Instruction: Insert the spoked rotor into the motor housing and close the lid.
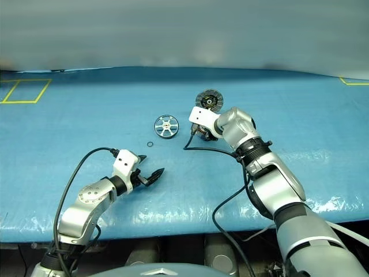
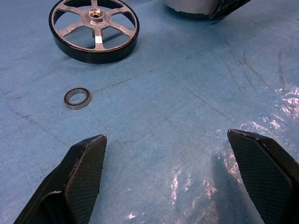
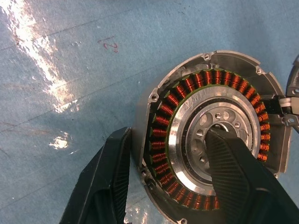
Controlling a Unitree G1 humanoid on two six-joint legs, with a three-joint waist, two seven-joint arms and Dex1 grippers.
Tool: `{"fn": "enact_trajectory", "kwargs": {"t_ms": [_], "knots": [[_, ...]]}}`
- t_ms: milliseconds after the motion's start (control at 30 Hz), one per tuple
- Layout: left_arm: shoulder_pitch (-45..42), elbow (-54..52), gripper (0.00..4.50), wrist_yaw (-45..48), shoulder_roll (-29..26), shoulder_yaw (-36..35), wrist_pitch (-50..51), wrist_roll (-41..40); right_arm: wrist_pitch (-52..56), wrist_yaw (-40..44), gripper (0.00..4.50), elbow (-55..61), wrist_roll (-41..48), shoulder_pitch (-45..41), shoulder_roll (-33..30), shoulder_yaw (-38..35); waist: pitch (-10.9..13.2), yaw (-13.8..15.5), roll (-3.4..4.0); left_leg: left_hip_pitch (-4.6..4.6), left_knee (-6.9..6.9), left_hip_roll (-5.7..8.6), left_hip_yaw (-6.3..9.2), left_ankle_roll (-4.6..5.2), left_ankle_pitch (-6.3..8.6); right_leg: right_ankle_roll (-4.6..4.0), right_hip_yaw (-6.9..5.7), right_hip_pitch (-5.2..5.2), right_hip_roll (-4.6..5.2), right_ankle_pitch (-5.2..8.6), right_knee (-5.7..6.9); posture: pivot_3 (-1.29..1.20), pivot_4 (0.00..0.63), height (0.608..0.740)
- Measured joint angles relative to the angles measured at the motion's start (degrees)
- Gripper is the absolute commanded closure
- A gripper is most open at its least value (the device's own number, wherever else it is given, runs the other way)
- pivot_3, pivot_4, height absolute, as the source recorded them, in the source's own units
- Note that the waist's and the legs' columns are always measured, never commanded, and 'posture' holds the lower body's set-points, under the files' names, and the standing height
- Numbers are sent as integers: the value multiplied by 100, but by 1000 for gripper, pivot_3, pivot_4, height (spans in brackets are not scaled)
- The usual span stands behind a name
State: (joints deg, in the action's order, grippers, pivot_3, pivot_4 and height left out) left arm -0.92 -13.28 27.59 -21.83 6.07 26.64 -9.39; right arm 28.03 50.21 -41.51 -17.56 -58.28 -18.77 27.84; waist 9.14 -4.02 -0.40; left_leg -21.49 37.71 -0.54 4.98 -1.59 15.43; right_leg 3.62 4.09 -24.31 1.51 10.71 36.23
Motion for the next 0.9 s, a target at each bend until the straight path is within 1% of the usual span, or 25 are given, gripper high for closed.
{"fn": "enact_trajectory", "kwargs": {"t_ms": [200, 300, 467, 500, 633, 767, 900], "knots": [[3, 0, 0, 0, -9, -34, -65, -1, 44, 100, 2423, 212, -9, 137, 29, -70, -1, -23, -1, 15, 2, -1, 0, 0, 0, -3, 0, 9, -2, -1, 13, 0, 150, 740], [22, 2, 0, 16, -62, -89, -170, 1, 277, 175, 2423, 770, 6, 430, 28, -188, -2, -36, -2, 18, 0, -3, 1, 0, 0, -9, 0, 8, -4, 3, 20, 0, 150, 740], [154, 2, 0, 100, -111, -126, -474, 4, 1000, 273, 2423, 2388, 16, 1252, 46, -229, -8, -49, -9, 34, -3, -4, 0, -1, 1, -28, 0, 8, -4, 19, 49, 0, 150, 740], [185, 2, 0, 119, -112, -124, -523, 6, 1175, 266, 2423, 2706, 12, 1409, 61, -224, -9, -46, -10, 37, -4, -5, 1, 0, 1, -21, -2, 8, -4, 28, 54, 0, 150, 740], [282, 5, 0, 104, -73, -143, -903, 33, 2089, 4, 2423, 4054, -23, 2128, 291, -173, -13, -46, -15, 49, -5, -12, 2, -1, 1, -10, -4, 11, -11, 42, 64, 0, 150, 740], [351, 5, 0, 127, -23, -214, -1144, -21, 2900, -353, 2423, 4892, -65, 2549, 550, 24, -13, -48, -17, 91, -7, -14, 2, -1, 1, -41, -5, 47, -12, 63, 64, 0, 150, 740], [476, 5, 0, 247, -25, -295, -1200, -109, 3494, -638, 2423, 5623, -37, 2924, 723, 235, -17, -51, -23, 95, -9, -15, 2, -2, 1, -44, -7, 51, -11, 66, 61, 0, 150, 740]]}}
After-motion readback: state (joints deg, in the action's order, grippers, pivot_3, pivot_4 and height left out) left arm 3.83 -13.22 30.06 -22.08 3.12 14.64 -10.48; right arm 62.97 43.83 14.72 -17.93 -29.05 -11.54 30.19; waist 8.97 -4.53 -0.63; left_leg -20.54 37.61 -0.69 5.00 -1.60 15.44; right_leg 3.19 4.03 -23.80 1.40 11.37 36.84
